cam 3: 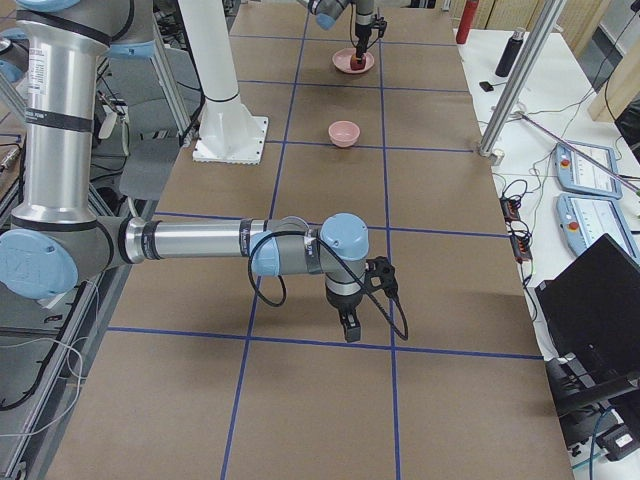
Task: Move apple from plate to bowl
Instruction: 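Lower the left gripper onto the red apple on the plate and grasp it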
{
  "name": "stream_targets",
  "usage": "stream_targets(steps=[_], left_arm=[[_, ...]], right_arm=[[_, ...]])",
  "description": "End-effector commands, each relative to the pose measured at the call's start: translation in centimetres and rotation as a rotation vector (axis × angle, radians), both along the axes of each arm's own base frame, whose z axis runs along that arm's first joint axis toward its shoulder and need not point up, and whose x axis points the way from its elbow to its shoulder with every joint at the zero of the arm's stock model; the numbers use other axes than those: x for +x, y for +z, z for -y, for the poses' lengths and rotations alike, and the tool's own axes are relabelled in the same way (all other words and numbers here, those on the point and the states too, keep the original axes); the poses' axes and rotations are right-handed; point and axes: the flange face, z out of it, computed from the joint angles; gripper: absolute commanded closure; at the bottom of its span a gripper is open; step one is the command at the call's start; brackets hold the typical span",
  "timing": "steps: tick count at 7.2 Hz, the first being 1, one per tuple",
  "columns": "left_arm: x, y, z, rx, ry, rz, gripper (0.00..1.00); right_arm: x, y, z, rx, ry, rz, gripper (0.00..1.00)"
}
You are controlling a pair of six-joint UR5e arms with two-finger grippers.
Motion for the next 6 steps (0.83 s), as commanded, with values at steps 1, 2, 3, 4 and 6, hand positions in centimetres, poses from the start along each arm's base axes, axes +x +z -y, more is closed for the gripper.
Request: stream_targets(steps=[1,2,3,4,6], left_arm=[[0.1,0.0,-0.1,-0.014,-0.001,-0.008,0.01],[0.4,0.0,-0.4,-0.044,0.003,-0.027,0.01],[0.5,0.0,-0.6,-0.051,0.008,-0.033,0.01],[0.6,0.5,-0.5,-0.055,0.01,-0.031,0.01],[0.9,3.2,-0.1,-0.033,0.006,-0.049,0.01]], right_arm=[[-0.1,0.2,-0.1,-0.004,-0.001,0.0,0.0],[-0.1,0.2,-0.1,-0.005,0.0,0.0,0.0],[-0.1,0.3,-0.1,-0.005,-0.001,0.0,0.0],[-0.1,0.2,-0.1,-0.004,-0.001,0.0,0.0],[-0.1,0.2,-0.1,-0.005,0.0,0.0,0.0]])
